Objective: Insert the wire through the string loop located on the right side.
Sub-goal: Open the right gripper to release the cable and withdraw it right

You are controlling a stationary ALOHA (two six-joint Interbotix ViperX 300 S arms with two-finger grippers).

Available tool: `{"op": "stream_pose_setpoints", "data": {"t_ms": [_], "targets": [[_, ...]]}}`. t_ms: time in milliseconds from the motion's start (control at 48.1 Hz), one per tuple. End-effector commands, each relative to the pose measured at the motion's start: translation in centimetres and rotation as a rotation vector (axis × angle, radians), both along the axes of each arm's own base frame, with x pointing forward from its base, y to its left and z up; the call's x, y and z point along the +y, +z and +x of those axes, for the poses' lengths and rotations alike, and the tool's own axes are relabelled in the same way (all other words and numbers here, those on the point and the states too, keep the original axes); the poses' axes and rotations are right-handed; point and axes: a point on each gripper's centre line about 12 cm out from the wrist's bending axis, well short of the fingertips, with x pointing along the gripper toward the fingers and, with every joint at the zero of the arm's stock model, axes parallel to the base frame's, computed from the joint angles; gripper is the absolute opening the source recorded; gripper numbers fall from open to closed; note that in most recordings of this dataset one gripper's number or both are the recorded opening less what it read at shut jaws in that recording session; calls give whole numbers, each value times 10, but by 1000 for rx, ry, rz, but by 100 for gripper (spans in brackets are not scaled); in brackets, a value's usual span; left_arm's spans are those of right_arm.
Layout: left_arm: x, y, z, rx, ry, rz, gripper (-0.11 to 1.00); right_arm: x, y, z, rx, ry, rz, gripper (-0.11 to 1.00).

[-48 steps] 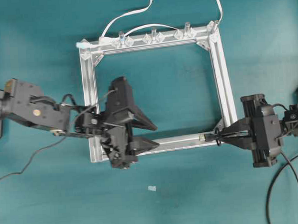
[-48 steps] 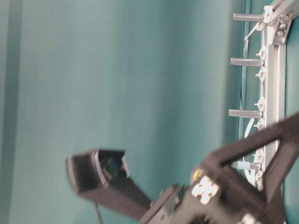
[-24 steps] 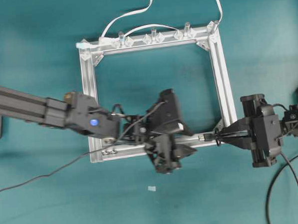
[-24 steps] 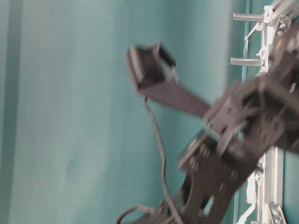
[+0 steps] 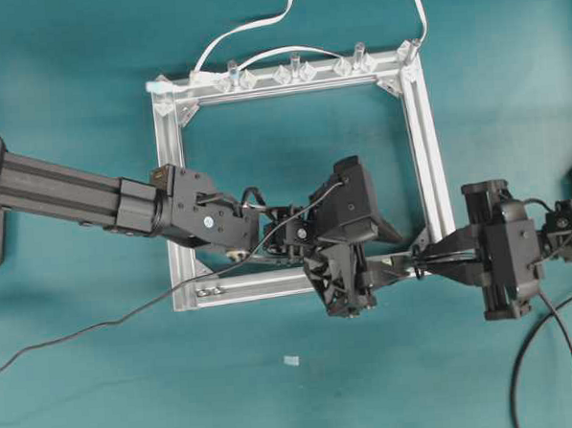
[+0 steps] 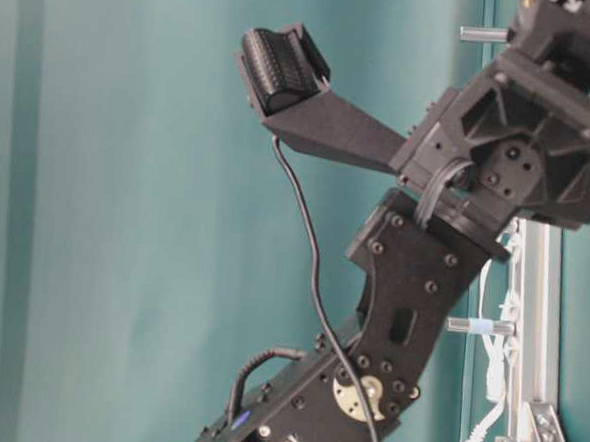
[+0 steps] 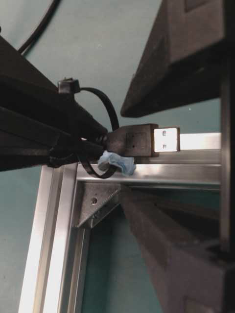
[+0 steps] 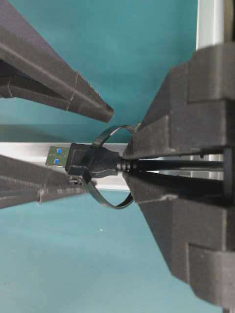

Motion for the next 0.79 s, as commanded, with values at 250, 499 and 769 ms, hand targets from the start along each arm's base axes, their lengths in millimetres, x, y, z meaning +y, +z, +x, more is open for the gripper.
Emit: {"op": "stream_pose_setpoints", "data": {"t_ms": [250, 499, 769], "targets": [[-5, 22, 2, -55, -20, 12, 22, 0, 6, 3, -31, -10, 7, 11], [-6, 25, -1, -57, -20, 11, 22, 1, 7, 4, -32, -10, 15, 11], [-6, 26, -1, -55, -19, 8, 22, 2, 4, 3, -10, -20, 47, 11]]}}
